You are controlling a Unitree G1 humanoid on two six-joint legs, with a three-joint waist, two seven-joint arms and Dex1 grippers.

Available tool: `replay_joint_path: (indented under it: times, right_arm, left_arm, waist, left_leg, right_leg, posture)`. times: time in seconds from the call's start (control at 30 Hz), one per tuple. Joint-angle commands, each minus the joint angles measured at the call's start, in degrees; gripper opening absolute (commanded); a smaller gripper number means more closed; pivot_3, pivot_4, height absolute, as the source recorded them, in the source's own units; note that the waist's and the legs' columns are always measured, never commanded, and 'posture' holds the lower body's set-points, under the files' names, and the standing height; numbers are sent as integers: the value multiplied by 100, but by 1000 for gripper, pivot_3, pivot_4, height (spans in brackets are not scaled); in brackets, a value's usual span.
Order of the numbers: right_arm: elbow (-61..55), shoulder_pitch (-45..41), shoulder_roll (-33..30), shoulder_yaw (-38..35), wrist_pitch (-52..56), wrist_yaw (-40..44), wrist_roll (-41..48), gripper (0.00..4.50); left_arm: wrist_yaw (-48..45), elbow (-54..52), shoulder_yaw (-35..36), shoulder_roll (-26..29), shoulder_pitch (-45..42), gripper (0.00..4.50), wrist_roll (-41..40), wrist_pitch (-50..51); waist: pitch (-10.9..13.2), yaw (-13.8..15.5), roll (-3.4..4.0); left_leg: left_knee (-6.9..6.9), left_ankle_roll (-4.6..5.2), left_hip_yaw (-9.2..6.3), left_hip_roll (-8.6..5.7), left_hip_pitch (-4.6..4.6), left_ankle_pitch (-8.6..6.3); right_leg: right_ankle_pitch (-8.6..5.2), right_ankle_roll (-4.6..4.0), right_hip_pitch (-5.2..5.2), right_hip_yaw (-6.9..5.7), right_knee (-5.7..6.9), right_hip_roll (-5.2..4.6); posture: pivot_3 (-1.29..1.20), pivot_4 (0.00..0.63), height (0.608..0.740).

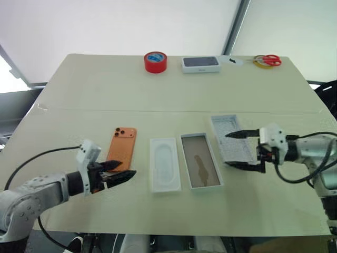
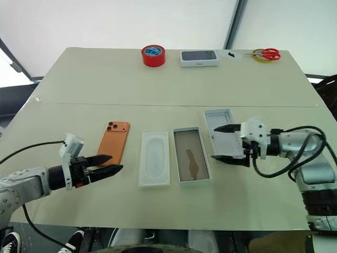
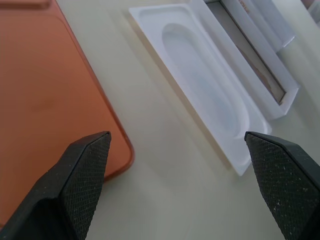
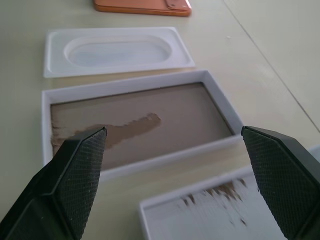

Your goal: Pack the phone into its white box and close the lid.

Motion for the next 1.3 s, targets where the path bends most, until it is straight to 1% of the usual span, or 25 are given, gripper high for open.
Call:
replay_joint_path:
  times: [0.03, 0.07, 0.13, 0.17, 0.23, 0.33, 0.6, 0.9, 0.93, 0.97, 1.03, 1.13, 1.2, 1.3]
  right_arm:
    - [-167, -173, 47, 55, -9, -78, -37, 4500]
    - [-162, -224, 75, 115, -10, -92, -61, 4500]
    - [-243, -295, 128, 245, -3, -91, -93, 4500]
    - [-275, -312, 138, 275, 2, -98, -104, 4500]
    - [-305, -378, 185, 294, 79, -152, -66, 4500]
    - [-282, -401, 200, 308, 75, -180, -99, 4500]
    - [-347, -424, 211, 313, 140, -269, -98, 4500]
    - [-356, -461, 257, 349, 164, -332, -135, 4500]
    - [-345, -477, 267, 355, 164, -342, -139, 4500]
    - [-340, -485, 272, 358, 165, -347, -141, 4500]
    - [-347, -486, 281, 365, 162, -357, -148, 4500]
    - [-372, -468, 282, 354, 180, -365, -133, 4500]
    - [-395, -444, 277, 341, 183, -375, -132, 4500]
    - [-466, -385, 293, 315, 242, -394, -60, 4500]
  left_arm:
    - [660, -68, 8, -285, -261, 4487, -699, 342]
    - [818, -34, -84, -392, -330, 4487, -760, 393]
    - [1103, 14, -387, -606, -438, 4487, -553, 406]
    - [1276, 101, -401, -716, -475, 4487, -667, 469]
    - [1337, 110, -504, -798, -534, 4487, -757, 515]
    - [1615, 224, -676, -971, -592, 4487, -723, 581]
    - [2125, 634, -788, -1615, -648, 4487, -1134, 580]
    - [2101, 858, -1134, -1800, -833, 4487, -915, 537]
    - [2096, 901, -1146, -1831, -860, 3986, -932, 527]
    - [2077, 918, -1173, -1845, -890, 3642, -901, 504]
    - [2161, 1021, -1141, -1954, -939, 2684, -1037, 545]
    - [2105, 954, -1232, -1863, -943, 1199, -896, 544]
    - [2165, 988, -1139, -1855, -905, 301, -980, 556]
    - [2173, 1011, -968, -1777, -860, 301, -1112, 569]
  waist:
    - [2, 7, -4]
    - [2, 5, -3]
    - [2, 0, -4]
    - [1, 0, -3]
    - [4, 0, -8]
    - [3, 12, -7]
    - [-2, 52, -3]
    - [-4, 144, -1]
    - [-5, 140, 1]
    - [-5, 136, 1]
    - [-5, 134, 0]
    - [-3, 125, -2]
    - [-3, 118, -3]
    - [-3, 109, -2]
  left_leg:
    - [2, -4, -1, 0, 1, 3]
    - [2, -20, -2, -1, 1, 12]
    - [2, -22, -2, -1, 2, 13]
    - [3, -23, -1, -2, 2, 14]
    - [3, -23, -1, -2, 2, 14]
    - [4, -23, -1, -2, 2, 15]
    - [7, -23, -3, -3, 13, 15]
    - [11, -23, -3, -5, 23, 14]
    - [11, -22, -3, -6, 29, 14]
    - [10, -21, -4, -6, 32, 13]
    - [10, -20, -4, -6, 32, 13]
    - [7, -20, -4, -5, 30, 13]
    - [7, -20, -4, -5, 30, 13]
    - [6, -21, -4, -4, 31, 13]
  right_leg:
    - [0, 0, 2, -1, 0, 0]
    - [0, 0, 2, -1, -1, 1]
    - [0, 0, 3, -1, 0, 3]
    - [0, 0, 5, -1, -1, 3]
    - [0, 0, 4, -1, -1, 6]
    - [0, 0, 5, -1, -1, 8]
    - [0, 0, 25, -2, -7, 6]
    - [-1, -1, 41, -2, -15, 6]
    - [-1, -1, 48, -2, -18, 6]
    - [-1, -1, 52, -2, -21, 6]
    - [-1, -1, 51, -2, -22, 6]
    - [-1, -1, 48, -2, -23, 6]
    - [-1, -1, 48, -2, -23, 6]
    - [-1, -1, 48, -2, -23, 6]
  posture:
    - [0, 150, 730]
    - [0, 150, 730]
    - [0, 150, 730]
    - [0, 150, 730]
    - [0, 150, 730]
    - [0, 150, 730]
    - [0, 150, 730]
    - [0, 150, 730]
    - [0, 150, 730]
    - [0, 150, 730]
    - [0, 150, 730]
    - [0, 150, 730]
    - [0, 150, 730]
    - [0, 150, 730]
